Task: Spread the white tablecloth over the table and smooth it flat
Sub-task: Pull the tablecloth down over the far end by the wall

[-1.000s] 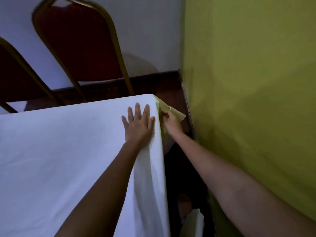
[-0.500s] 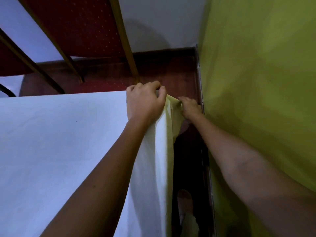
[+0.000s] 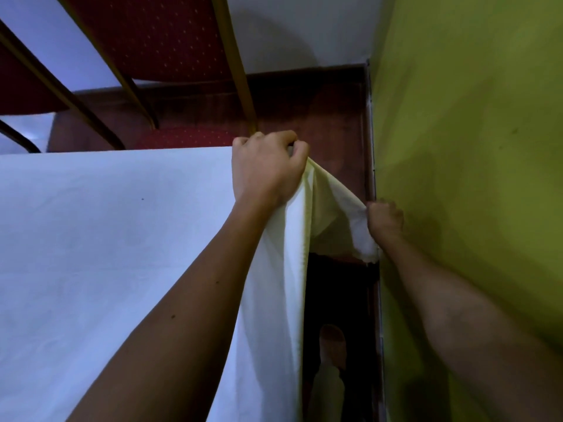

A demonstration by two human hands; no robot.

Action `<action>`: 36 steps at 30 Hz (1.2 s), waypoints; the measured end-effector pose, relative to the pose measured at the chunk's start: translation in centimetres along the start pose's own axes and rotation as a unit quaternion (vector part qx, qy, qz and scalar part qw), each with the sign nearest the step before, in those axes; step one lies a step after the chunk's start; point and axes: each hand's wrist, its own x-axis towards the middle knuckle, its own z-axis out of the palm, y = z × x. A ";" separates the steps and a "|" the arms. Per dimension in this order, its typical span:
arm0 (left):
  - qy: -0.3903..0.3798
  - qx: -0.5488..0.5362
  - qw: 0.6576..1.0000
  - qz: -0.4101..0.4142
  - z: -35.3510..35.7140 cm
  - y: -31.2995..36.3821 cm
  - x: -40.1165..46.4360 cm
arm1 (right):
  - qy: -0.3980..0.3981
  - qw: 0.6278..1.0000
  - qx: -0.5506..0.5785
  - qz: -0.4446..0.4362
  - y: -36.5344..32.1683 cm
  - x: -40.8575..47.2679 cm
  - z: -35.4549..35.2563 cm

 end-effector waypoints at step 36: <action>-0.157 0.041 0.987 -0.016 -9.7 -10.5 -43.3 | 0.062 0.985 0.019 -0.158 -8.0 -43.2 -2.2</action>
